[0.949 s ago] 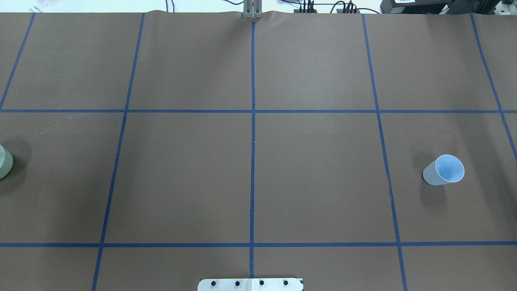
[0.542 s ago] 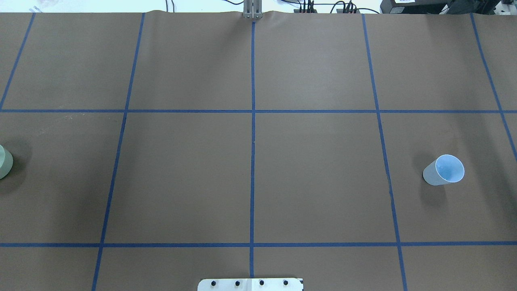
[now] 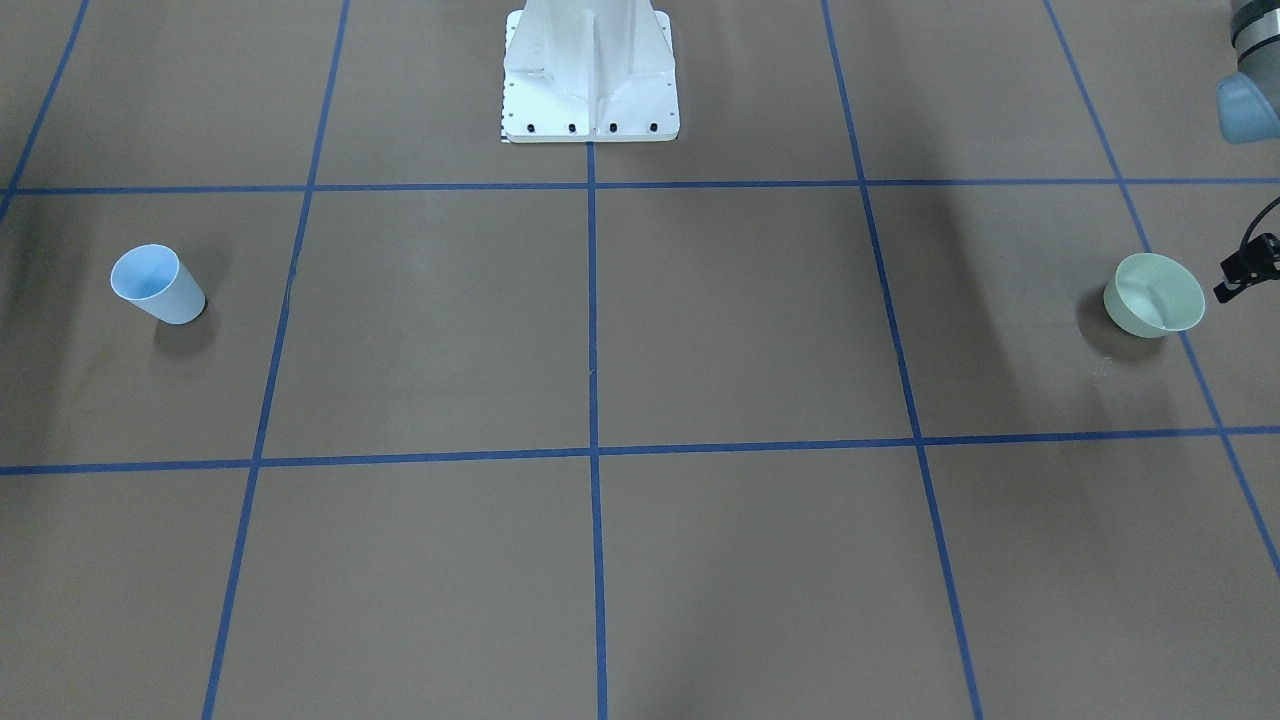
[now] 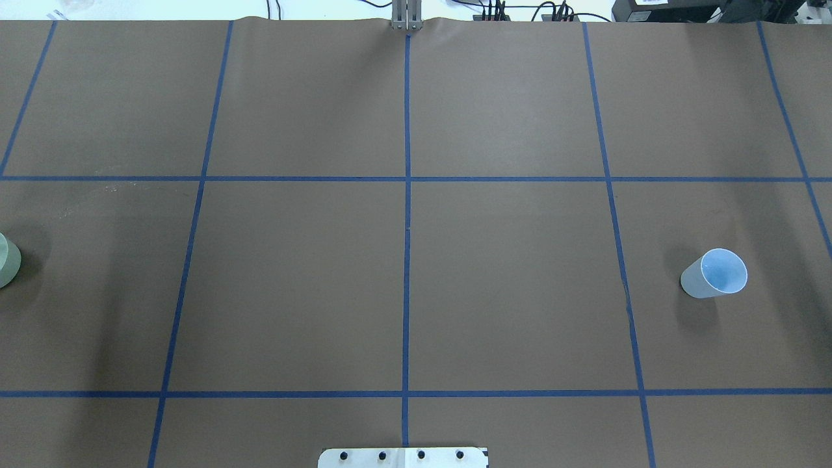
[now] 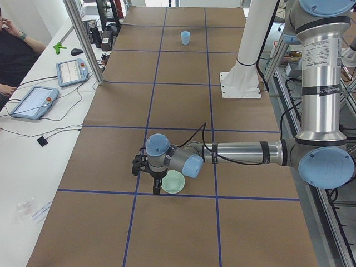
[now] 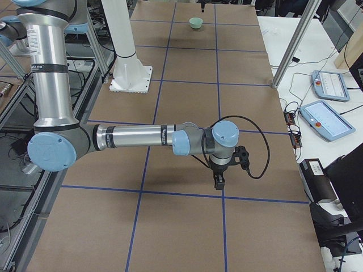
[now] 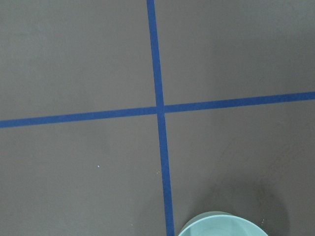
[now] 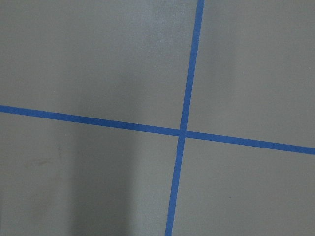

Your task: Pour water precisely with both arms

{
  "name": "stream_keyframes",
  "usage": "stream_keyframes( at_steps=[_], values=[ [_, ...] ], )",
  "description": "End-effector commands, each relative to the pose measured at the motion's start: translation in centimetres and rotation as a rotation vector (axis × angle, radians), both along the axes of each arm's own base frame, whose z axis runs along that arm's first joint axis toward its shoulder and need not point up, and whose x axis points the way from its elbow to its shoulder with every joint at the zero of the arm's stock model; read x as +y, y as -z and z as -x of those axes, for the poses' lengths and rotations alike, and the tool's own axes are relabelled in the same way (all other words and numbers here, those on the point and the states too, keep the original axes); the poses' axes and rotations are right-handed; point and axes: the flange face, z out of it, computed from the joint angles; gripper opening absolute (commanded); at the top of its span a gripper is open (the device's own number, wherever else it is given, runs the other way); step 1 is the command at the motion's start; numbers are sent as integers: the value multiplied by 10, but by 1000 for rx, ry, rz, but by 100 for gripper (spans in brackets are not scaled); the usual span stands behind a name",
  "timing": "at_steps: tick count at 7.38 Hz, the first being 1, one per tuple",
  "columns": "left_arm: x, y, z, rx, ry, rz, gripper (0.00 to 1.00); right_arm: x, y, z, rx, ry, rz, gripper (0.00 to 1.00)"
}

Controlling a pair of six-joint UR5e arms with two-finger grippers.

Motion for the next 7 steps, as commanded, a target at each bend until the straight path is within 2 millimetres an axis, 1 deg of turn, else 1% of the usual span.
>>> stream_keyframes(
  at_steps=[1,2,3,4,6,7],
  values=[
    [8,-13,-24,-3,-39,30,100,0,0,0,0,0,0,100],
    [13,-25,-35,-10,-69,50,100,-1,1,0,0,0,-2,100],
    [18,-41,-43,-20,-89,80,100,-1,1,0,0,0,-2,100],
    [21,-52,-46,-27,-99,99,100,-1,1,0,1,0,-2,100],
    [23,-56,-53,-28,-116,106,100,0,1,0,3,1,-3,100],
    [26,-63,-55,-19,-125,124,97,0,1,0,3,1,-3,100]
  ],
)
